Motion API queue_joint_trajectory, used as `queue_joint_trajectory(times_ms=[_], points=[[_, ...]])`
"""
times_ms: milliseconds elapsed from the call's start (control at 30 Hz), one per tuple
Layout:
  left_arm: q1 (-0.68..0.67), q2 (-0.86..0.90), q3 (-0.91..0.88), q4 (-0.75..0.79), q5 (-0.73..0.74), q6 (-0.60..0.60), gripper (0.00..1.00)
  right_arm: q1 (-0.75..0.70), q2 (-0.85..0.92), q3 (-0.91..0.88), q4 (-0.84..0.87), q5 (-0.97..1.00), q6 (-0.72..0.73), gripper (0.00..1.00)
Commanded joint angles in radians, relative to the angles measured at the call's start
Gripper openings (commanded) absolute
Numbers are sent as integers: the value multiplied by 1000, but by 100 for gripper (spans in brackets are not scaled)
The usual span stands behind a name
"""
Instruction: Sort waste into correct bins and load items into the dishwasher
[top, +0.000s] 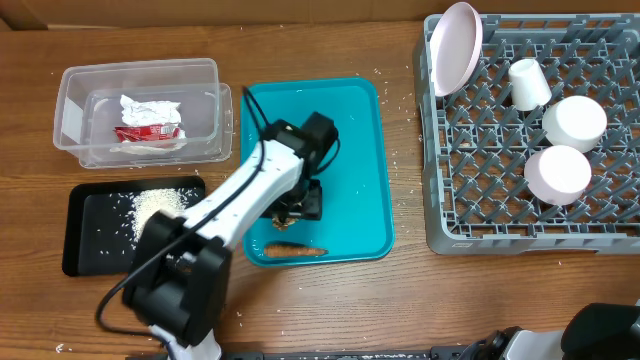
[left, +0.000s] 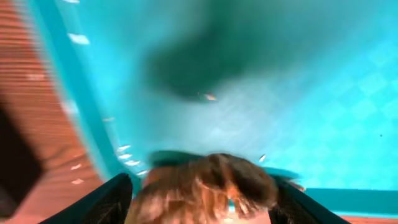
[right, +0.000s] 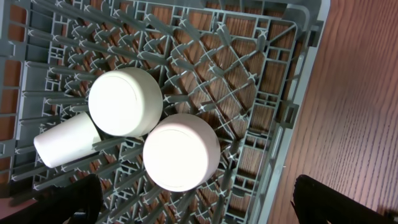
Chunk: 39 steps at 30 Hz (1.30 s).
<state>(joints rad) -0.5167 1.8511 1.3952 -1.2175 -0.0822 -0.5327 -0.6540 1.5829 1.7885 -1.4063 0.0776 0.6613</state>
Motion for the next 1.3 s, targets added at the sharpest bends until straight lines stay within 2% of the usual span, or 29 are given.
queue_joint_trajectory(times_ms=[0,300,433,567,700,867,1067,1267], points=[[76,-81,42,-33,-88,-44,71,-2,-6,9,5,-2,5,100],[404,-114,41,-106,-65,-42,70,-2,-6,9,5,-2,5,100],[459,-114,40,-54,115,110,70,-2,-6,9,5,-2,5,100],[414,-114,38,-9,257,220,70,-2,-6,9,5,-2,5,100],[318,-112,14,-8,257,184,71,-2,-6,9,5,-2,5,100],[197,-112,-96,74,220,99,75,-2,-6,9,5,-2,5,100],[87,-111,-251,314,188,137,90,-2,-6,9,6,-2,5,100],[62,-111,-272,367,52,137,98,-2,-6,9,5,-2,5,100]])
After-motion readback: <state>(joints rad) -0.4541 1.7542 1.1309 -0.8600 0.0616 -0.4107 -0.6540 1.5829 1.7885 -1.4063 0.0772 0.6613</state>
